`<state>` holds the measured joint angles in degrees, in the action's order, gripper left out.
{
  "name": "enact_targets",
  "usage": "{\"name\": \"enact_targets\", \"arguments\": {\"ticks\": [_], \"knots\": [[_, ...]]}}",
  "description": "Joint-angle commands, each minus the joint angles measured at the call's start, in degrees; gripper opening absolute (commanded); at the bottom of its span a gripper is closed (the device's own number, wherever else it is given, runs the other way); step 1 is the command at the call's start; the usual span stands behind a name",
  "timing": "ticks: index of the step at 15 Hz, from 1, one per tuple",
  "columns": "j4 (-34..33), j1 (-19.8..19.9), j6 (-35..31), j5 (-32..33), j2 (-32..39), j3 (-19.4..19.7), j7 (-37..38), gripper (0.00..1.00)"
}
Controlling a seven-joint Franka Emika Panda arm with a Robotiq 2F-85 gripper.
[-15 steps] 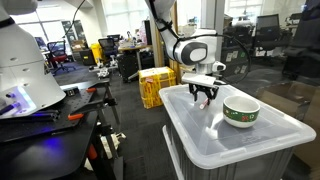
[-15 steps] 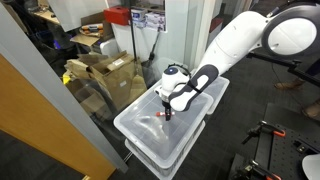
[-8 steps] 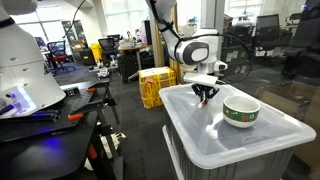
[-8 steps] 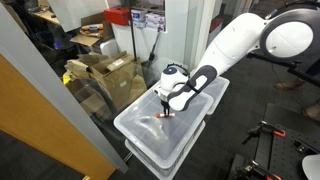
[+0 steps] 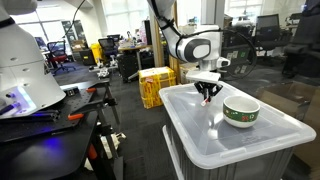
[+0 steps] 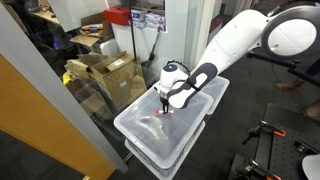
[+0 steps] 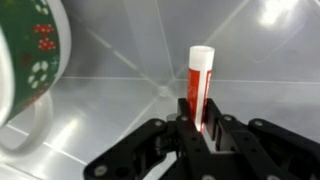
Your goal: Take the marker and put it in the cup
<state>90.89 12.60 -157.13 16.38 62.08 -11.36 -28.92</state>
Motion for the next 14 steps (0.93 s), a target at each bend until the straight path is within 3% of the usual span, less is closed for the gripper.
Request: {"name": "enact_targets", "arguments": {"ticks": [1,9,14], "knots": [[5.8,-2.7,-3.9,-0.6,-6.6,3.6,2.8,0.05],[13.2,-10.0,-14.2,1.4,-14.7,13.0,9.8,0.05],[16.9,-19.9,-22.3,2.1,-16.6,25.2,17.7,0.05]]}}
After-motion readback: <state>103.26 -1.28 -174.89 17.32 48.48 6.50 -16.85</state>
